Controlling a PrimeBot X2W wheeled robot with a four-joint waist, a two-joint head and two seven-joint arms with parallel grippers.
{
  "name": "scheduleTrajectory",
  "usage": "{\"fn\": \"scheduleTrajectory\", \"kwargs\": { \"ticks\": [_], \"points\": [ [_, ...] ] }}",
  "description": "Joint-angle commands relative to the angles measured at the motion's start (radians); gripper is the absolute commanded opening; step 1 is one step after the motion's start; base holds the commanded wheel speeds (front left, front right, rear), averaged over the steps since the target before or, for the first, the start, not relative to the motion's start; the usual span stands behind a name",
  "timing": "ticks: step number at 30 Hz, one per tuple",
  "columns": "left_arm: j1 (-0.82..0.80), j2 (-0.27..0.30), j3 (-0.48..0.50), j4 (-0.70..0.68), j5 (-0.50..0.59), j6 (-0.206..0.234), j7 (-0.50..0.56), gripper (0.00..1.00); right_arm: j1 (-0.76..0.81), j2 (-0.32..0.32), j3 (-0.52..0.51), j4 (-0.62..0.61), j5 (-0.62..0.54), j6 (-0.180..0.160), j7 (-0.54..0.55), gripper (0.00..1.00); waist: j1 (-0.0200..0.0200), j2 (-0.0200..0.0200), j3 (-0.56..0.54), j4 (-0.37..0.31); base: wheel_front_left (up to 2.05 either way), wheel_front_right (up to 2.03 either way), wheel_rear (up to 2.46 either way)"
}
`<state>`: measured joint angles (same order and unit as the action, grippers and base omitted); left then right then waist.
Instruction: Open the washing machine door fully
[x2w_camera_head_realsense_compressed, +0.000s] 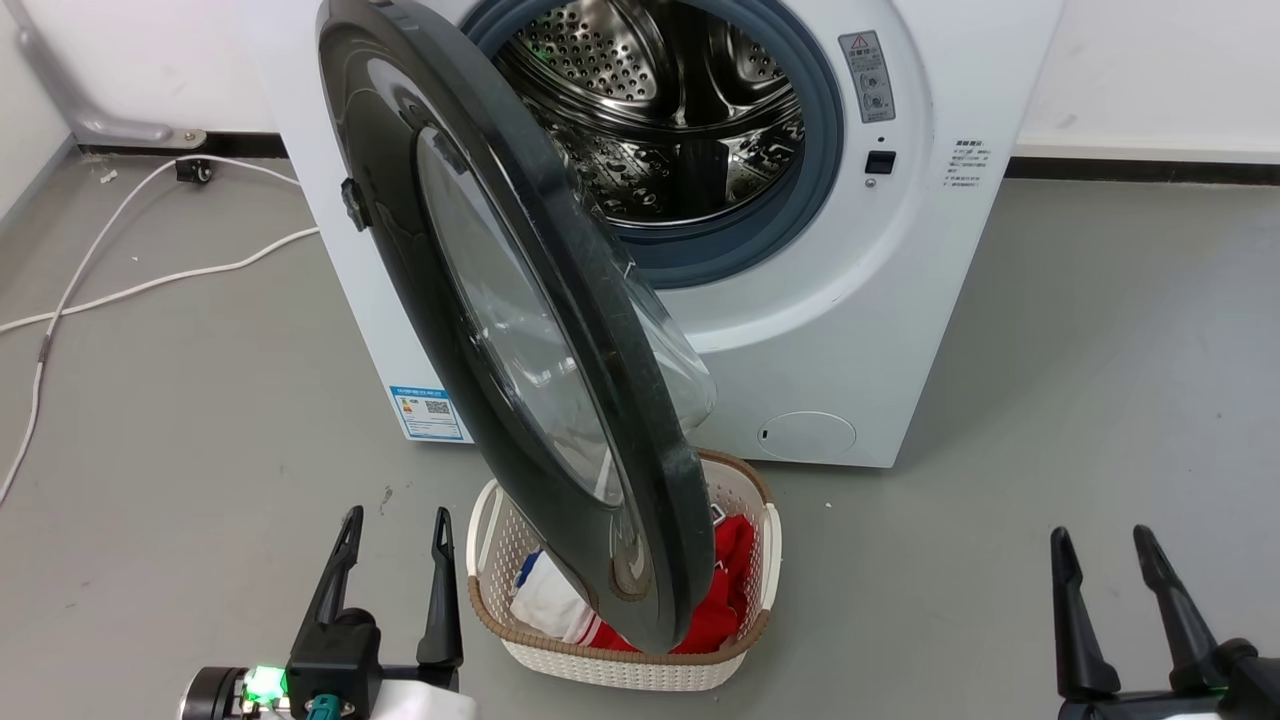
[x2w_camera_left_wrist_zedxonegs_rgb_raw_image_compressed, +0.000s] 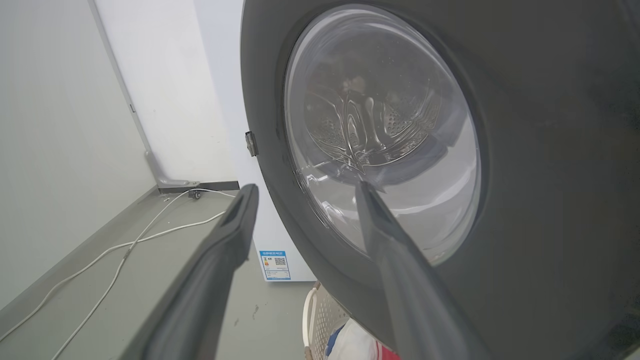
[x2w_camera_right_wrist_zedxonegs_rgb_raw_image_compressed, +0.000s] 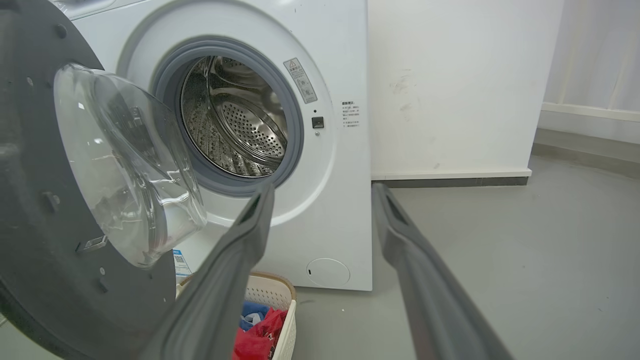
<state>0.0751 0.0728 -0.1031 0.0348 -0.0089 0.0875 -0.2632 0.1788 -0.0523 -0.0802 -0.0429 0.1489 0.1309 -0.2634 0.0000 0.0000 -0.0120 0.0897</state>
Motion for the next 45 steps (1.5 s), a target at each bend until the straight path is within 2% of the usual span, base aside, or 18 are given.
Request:
{"fn": "scheduleTrajectory", "kwargs": {
  "ticks": [1,7,8,9,10,15,18,26,31,37,45],
  "points": [
    [0.007,0.003,0.0,-0.001,0.001,-0.001,-0.002,1.0,0.013,0.003,0.004,-0.001,0.002,0.0,-0.002,1.0,0.0,0.0,0.0,0.0,0.0,0.0,0.0],
    [0.01,0.0,0.004,0.007,-0.008,0.004,-0.002,1.0,0.02,0.003,0.01,0.005,0.01,0.0,-0.002,1.0,0.0,0.0,-0.001,0.001,0.0,0.0,0.0],
    [0.01,-0.001,0.005,0.008,-0.011,0.004,-0.002,0.97,0.02,0.003,0.01,0.006,0.009,0.0,-0.002,1.0,0.0,0.0,-0.001,0.002,0.0,0.0,0.0],
    [0.008,-0.001,0.008,0.004,-0.007,0.01,-0.002,0.29,0.02,0.003,0.01,0.007,0.007,0.0,-0.002,1.0,0.0,0.0,-0.002,0.002,0.0,0.0,0.0],
    [0.008,-0.001,0.008,0.004,-0.003,0.011,-0.002,0.0,0.019,0.003,0.008,0.007,0.008,0.0,-0.002,1.0,0.0,0.0,-0.002,0.003,0.0,0.0,0.0],
    [0.009,0.0,0.013,0.014,-0.007,0.007,-0.002,0.0,0.017,0.003,-0.001,0.016,0.022,0.0,-0.002,1.0,0.0,0.0,-0.007,0.006,0.0,0.0,0.0],
    [-0.007,0.007,0.024,-0.006,0.003,0.022,-0.002,0.0,0.016,0.003,-0.004,0.021,0.023,0.0,-0.002,1.0,0.0,0.0,-0.01,0.008,0.0,0.0,0.0],
    [-0.048,0.049,0.044,-0.165,0.036,0.054,-0.002,0.0,0.025,0.002,-0.012,0.039,0.027,0.0,-0.002,1.0,0.0,0.0,-0.019,0.012,0.0,0.0,0.0],
    [-0.078,0.083,0.022,-0.294,0.064,0.062,-0.002,0.0,0.028,0.002,-0.013,0.044,0.024,0.0,-0.002,1.0,0.0,0.0,-0.024,0.011,0.0,0.0,0.0],
    [-0.113,0.111,-0.06,-0.4,0.092,0.034,-0.002,0.0,0.033,0.002,-0.013,0.04,0.015,0.0,-0.002,1.0,0.0,0.0,-0.03,0.006,0.0,0.0,0.0],
    [-0.185,0.12,-0.221,-0.433,0.113,-0.054,-0.002,0.0,0.038,0.002,-0.002,0.038,0.01,0.0,-0.002,1.0,0.0,0.0,-0.034,-0.008,0.0,0.0,0.0]
  ]
}}
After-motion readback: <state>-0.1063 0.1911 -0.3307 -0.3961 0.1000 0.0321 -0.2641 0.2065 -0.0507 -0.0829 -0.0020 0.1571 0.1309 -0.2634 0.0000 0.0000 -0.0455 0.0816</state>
